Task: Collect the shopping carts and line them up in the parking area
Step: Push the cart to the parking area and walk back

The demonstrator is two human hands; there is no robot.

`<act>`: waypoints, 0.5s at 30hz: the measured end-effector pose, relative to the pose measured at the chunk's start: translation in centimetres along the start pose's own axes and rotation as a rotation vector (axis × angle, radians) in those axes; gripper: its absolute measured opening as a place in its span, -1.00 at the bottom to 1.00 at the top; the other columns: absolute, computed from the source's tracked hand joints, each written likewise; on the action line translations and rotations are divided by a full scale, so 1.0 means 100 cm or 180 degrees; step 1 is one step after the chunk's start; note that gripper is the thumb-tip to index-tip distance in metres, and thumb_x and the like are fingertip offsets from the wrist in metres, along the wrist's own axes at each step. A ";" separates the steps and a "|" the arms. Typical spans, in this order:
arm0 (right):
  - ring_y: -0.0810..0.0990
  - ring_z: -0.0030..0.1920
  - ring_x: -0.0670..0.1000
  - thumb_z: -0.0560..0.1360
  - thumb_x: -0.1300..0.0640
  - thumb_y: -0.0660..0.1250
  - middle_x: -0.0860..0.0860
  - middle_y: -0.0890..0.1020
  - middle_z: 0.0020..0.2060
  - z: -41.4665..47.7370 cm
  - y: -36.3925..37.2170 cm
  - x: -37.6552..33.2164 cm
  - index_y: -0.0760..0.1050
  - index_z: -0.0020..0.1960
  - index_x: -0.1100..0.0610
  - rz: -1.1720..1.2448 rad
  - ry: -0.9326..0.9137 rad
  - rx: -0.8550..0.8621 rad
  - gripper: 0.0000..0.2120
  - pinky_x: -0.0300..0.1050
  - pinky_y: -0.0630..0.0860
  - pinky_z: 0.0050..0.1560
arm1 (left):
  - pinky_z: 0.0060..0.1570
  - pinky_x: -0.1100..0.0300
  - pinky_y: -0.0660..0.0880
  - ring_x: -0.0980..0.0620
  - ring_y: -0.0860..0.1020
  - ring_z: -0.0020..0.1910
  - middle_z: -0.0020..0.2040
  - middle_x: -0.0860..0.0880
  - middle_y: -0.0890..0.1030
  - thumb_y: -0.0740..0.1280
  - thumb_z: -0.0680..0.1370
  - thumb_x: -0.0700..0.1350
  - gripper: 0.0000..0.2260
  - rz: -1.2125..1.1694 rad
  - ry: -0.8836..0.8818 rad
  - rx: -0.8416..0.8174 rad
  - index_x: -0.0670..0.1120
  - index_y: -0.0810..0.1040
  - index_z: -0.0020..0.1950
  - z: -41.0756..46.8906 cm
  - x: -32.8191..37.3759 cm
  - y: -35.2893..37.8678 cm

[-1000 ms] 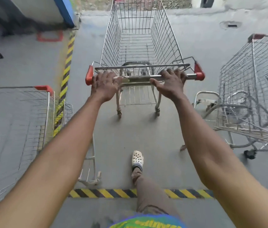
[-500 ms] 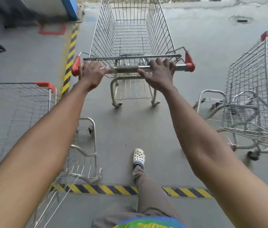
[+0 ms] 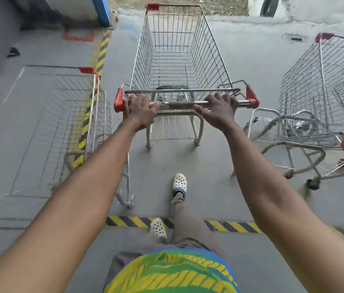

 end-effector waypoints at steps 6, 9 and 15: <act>0.32 0.34 0.14 0.44 -0.52 0.04 -0.01 0.52 0.14 -0.125 0.014 -0.018 0.51 0.11 -0.02 0.0128 0.0087 0.0111 -0.36 0.18 0.17 0.34 | 0.55 -0.13 -0.20 -0.15 0.05 0.60 0.57 -0.10 0.23 -0.06 0.68 0.25 -0.44 -0.0025 0.0065 0.0001 -0.10 0.35 0.46 -0.113 -0.027 0.029; 0.31 0.31 0.11 0.46 -0.48 0.07 -0.01 0.49 0.12 -0.181 0.020 -0.027 0.51 0.12 0.00 0.0091 0.0095 0.0173 -0.39 0.14 0.14 0.30 | 0.55 -0.18 -0.07 -0.19 0.17 0.54 0.51 -0.12 0.33 -0.18 0.57 0.37 -0.26 -0.0037 0.0025 0.0042 -0.11 0.38 0.44 -0.164 -0.046 0.044; 0.33 0.32 0.13 0.47 -0.48 0.08 -0.05 0.50 0.10 -0.274 0.036 -0.039 0.48 0.09 -0.02 0.0146 0.0093 0.0265 -0.43 0.18 0.18 0.31 | 0.55 -0.15 -0.11 -0.23 0.12 0.57 0.51 -0.17 0.32 -0.07 0.68 0.25 -0.43 -0.0052 0.0204 0.0241 -0.13 0.40 0.42 -0.262 -0.060 0.061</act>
Point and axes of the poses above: each hand's wrist, its own z-axis towards the middle knuckle, its own y-axis out of the palm, x = y × z, the point moved 6 cm from there along z, towards the middle knuckle
